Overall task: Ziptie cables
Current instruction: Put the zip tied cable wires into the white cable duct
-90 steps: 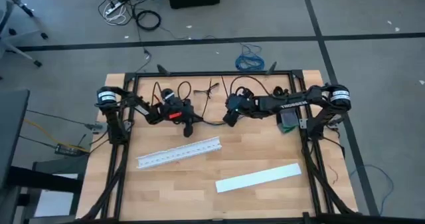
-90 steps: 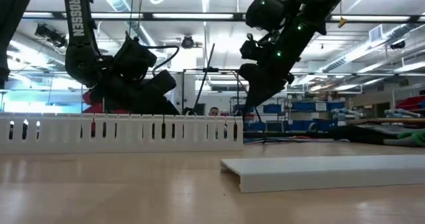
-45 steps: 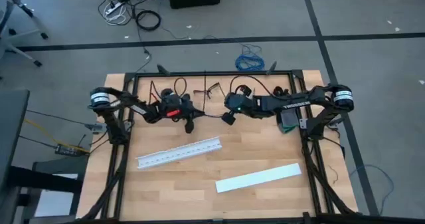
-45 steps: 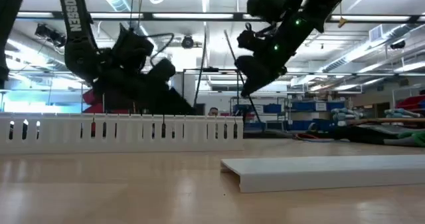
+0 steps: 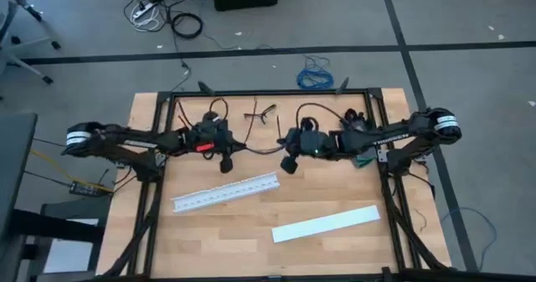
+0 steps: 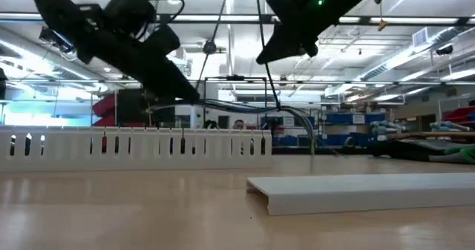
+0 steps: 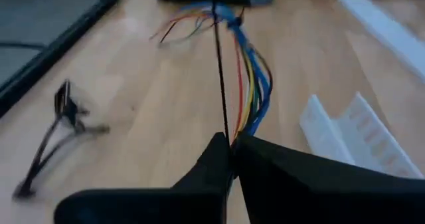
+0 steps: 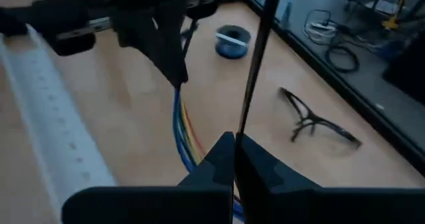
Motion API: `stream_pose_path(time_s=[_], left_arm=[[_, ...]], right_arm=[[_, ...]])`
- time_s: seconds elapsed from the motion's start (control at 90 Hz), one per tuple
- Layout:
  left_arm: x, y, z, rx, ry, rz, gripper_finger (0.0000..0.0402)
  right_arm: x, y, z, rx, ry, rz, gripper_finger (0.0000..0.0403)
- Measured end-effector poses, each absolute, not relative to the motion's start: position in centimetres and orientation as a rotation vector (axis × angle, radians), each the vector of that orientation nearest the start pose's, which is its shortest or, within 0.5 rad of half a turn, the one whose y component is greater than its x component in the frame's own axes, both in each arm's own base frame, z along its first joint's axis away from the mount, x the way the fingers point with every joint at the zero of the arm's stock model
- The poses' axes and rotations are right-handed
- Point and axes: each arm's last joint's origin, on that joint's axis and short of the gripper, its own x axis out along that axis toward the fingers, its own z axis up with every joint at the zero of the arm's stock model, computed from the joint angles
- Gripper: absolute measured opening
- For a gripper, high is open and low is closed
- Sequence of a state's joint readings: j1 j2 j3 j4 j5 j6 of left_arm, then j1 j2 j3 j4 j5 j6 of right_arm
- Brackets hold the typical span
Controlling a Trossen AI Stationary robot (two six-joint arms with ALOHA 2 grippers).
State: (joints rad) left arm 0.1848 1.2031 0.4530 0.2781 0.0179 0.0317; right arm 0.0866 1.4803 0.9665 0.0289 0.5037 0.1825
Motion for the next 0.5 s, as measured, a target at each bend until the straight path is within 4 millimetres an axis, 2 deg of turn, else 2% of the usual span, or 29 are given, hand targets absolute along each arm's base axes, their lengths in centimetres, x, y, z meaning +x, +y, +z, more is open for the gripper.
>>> stream_pose_path(time_s=[0.178,0.333,0.5], left_arm=[[20.9,1.4,19.2,-0.027,0.550,0.202,0.0004],[20.0,-1.3,19.0,-0.049,0.591,0.236,0.0004],[19.0,-3.4,18.3,-0.013,0.653,0.291,0.0004]], right_arm=[[32.6,3.4,25.6,0.053,0.369,-0.414,0.0000],[34.1,4.3,24.0,0.071,0.340,-0.375,0.0000],[35.4,4.7,22.3,0.078,0.356,-0.351,0.0000]])
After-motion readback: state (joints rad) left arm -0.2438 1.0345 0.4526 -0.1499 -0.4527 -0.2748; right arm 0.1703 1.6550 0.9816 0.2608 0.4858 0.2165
